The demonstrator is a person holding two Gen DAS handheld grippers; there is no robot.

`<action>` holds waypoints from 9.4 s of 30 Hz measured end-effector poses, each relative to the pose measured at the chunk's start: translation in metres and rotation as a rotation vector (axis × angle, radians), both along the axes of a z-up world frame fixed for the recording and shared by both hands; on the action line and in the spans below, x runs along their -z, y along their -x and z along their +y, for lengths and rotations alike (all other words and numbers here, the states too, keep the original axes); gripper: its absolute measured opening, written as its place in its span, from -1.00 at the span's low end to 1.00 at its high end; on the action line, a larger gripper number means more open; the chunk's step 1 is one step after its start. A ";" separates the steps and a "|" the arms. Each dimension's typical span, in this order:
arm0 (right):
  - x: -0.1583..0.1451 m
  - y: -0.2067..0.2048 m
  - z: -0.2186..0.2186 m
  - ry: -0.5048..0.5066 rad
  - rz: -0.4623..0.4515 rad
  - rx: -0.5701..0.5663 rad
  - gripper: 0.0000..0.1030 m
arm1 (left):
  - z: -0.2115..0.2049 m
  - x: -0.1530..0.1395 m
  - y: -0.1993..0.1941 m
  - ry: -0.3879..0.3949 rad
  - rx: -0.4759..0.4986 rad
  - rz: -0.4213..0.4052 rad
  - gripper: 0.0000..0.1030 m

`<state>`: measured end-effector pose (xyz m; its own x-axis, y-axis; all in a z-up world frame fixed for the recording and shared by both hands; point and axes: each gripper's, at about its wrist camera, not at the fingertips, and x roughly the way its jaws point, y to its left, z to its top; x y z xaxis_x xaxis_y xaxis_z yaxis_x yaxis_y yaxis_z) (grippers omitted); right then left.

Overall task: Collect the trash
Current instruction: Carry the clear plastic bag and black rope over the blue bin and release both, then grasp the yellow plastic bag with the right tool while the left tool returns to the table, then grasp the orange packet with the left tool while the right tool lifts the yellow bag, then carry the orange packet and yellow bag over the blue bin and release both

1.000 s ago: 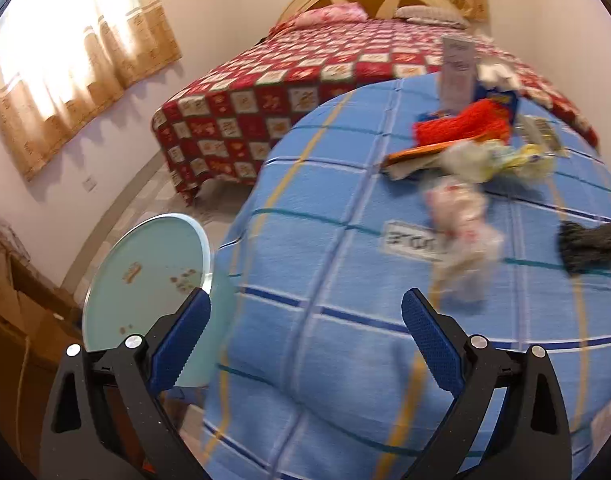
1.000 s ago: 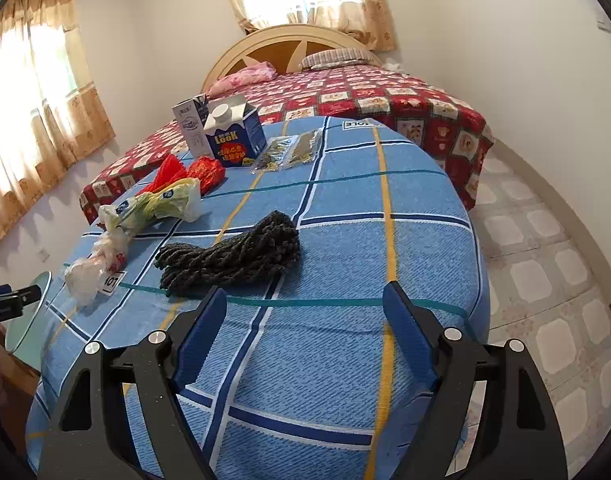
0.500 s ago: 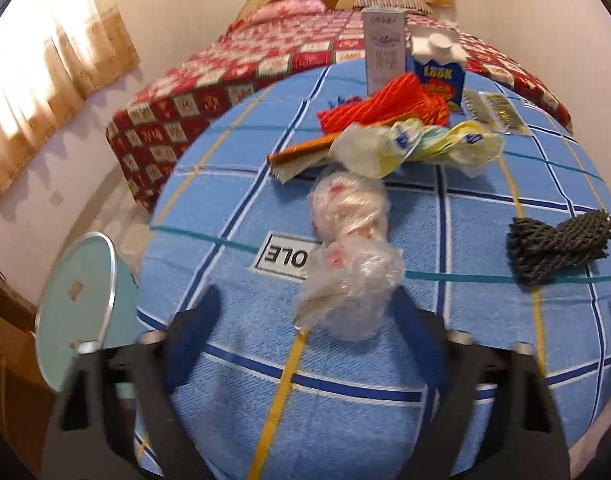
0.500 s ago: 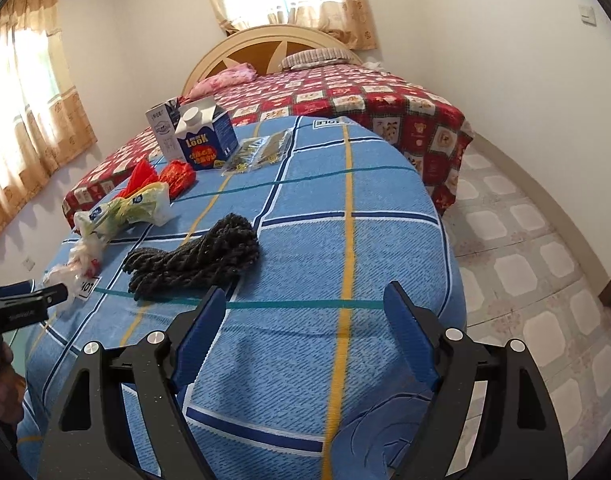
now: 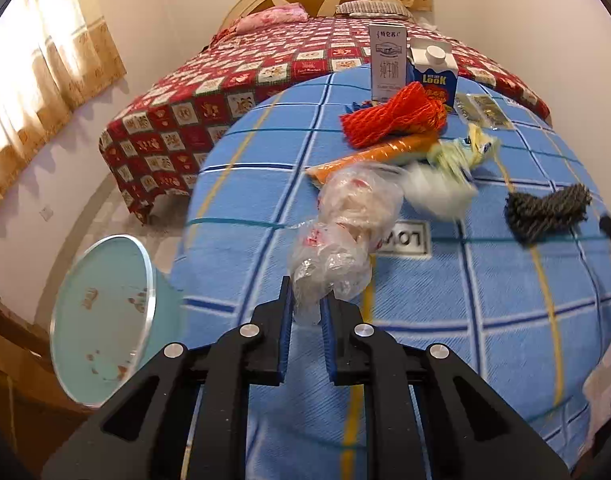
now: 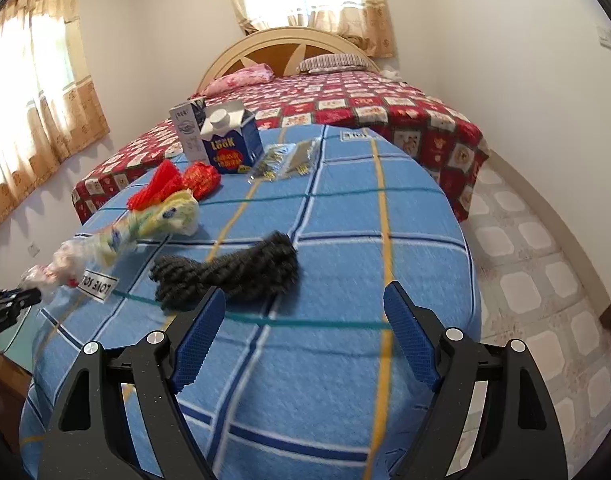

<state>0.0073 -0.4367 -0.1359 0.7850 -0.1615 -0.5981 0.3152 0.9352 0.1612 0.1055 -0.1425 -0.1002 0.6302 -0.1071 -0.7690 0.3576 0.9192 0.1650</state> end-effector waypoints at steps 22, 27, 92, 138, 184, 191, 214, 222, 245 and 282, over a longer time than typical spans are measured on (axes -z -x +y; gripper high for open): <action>-0.004 -0.047 0.026 -0.002 0.129 -0.150 -0.79 | 0.085 -0.019 0.015 -0.016 -0.086 -0.070 -0.75; -0.026 -0.041 0.043 -0.003 0.065 -0.175 -0.80 | 0.100 -0.024 0.019 -0.009 -0.107 -0.079 -0.75; -0.042 -0.186 0.316 0.025 0.062 -0.658 -0.79 | 0.281 -0.018 -0.004 -0.047 -0.512 -0.050 -0.75; -0.031 -0.184 0.375 0.014 0.069 -0.800 0.24 | 0.271 -0.017 -0.003 -0.020 -0.490 -0.051 0.00; 0.008 -0.100 0.083 0.250 0.299 -0.154 0.60 | 0.194 0.012 -0.027 -0.015 -0.405 -0.012 0.84; -0.006 -0.064 0.047 0.185 0.233 -0.066 0.60 | 0.200 0.011 -0.033 -0.005 -0.438 -0.010 0.84; 0.009 -0.091 0.053 -0.061 0.214 -0.254 -0.35 | 0.027 -0.007 -0.059 0.043 -0.138 -0.036 0.84; 0.004 -0.079 0.023 -0.076 0.155 -0.179 -0.41 | -0.032 0.003 -0.082 0.021 -0.066 -0.023 0.83; 0.006 -0.068 0.027 -0.088 0.125 -0.211 -0.40 | -0.067 0.028 -0.094 -0.055 0.168 0.067 -0.94; -0.029 -0.123 0.203 0.010 0.054 -0.550 -0.41 | 0.175 -0.007 -0.011 -0.028 -0.208 0.008 -0.97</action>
